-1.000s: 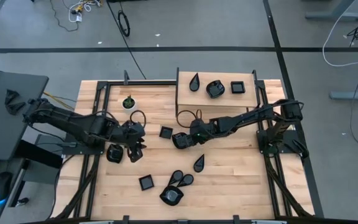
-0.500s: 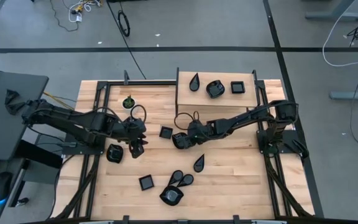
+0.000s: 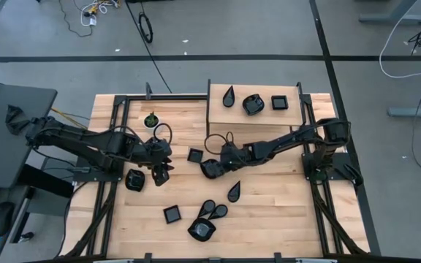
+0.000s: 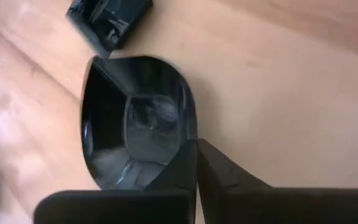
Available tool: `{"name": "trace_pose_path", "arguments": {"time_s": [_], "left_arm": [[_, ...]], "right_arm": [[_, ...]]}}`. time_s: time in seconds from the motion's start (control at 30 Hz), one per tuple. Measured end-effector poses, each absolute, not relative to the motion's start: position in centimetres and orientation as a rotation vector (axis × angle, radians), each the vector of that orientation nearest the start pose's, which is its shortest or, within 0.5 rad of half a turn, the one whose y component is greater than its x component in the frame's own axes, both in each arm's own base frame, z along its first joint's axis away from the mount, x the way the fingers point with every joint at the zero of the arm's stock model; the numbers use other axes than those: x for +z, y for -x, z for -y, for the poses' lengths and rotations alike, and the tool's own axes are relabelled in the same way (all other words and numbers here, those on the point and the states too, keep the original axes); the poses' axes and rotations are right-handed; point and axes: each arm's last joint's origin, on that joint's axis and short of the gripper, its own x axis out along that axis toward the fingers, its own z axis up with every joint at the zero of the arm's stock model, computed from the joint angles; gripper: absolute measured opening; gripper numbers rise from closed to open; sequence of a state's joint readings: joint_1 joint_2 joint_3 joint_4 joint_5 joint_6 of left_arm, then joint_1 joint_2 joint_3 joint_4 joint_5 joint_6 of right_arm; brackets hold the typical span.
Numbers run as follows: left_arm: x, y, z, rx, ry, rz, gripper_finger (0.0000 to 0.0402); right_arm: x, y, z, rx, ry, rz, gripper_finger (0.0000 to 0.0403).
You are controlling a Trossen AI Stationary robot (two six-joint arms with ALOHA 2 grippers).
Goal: Pick & Place Mini shaped plates
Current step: Stack the leaf-shaped plate on top of the leaf-shaped plate on the shelf
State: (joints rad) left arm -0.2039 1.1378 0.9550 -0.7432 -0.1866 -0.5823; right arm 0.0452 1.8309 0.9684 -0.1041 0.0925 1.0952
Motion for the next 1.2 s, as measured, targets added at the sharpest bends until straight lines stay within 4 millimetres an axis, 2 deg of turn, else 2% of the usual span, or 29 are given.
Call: {"name": "trace_pose_path", "arguments": {"time_s": [0.17, 0.27, 0.4, 0.53, 0.67, 0.8, 0.87, 1.0, 1.1, 1.2], "left_arm": [[28.1, -21.5, 3.9, 0.248, 0.361, -0.879, 0.0144], [28.1, -21.5, 3.9, 0.250, 0.360, -0.879, 0.0144], [28.1, -21.6, 3.9, 0.261, 0.353, -0.873, 0.0144], [28.1, -21.6, 3.8, 0.265, 0.349, -0.861, 0.0144], [28.2, -21.8, 3.8, 0.262, 0.340, -0.845, 0.0144], [28.3, -21.9, 3.5, 0.266, 0.325, -0.832, 0.0144], [28.3, -21.9, 3.3, 0.270, 0.321, -0.830, 0.0144], [28.3, -22.0, 3.1, 0.276, 0.324, -0.830, 0.0144], [28.3, -22.0, 3.1, 0.275, 0.325, -0.831, 0.0144], [28.3, -22.0, 3.1, 0.274, 0.326, -0.831, 0.0144]], "right_arm": [[14.3, -34.4, -3.3, -0.536, -0.999, -0.830, 0.0004], [15.9, -33.8, -4.9, -0.518, -1.062, -0.797, 0.0003], [19.9, -32.3, -6.7, -0.530, -1.150, -0.643, 0.0002], [24.9, -29.5, -7.1, -0.664, -1.220, -0.280, 0.0001], [28.4, -26.5, -5.4, -0.864, -1.198, 0.117, 0.0001], [29.4, -24.6, -2.2, -1.074, -1.157, 0.372, 0.0000], [29.4, -24.4, -0.3, -1.155, -1.134, 0.403, 0.0000], [29.1, -24.2, 3.2, -1.263, -1.104, 0.359, 0.0000], [28.6, -23.9, 4.9, -1.322, -1.120, 0.312, 0.0000], [28.0, -23.4, 5.7, -1.386, -1.203, 0.336, 0.0000]]}}
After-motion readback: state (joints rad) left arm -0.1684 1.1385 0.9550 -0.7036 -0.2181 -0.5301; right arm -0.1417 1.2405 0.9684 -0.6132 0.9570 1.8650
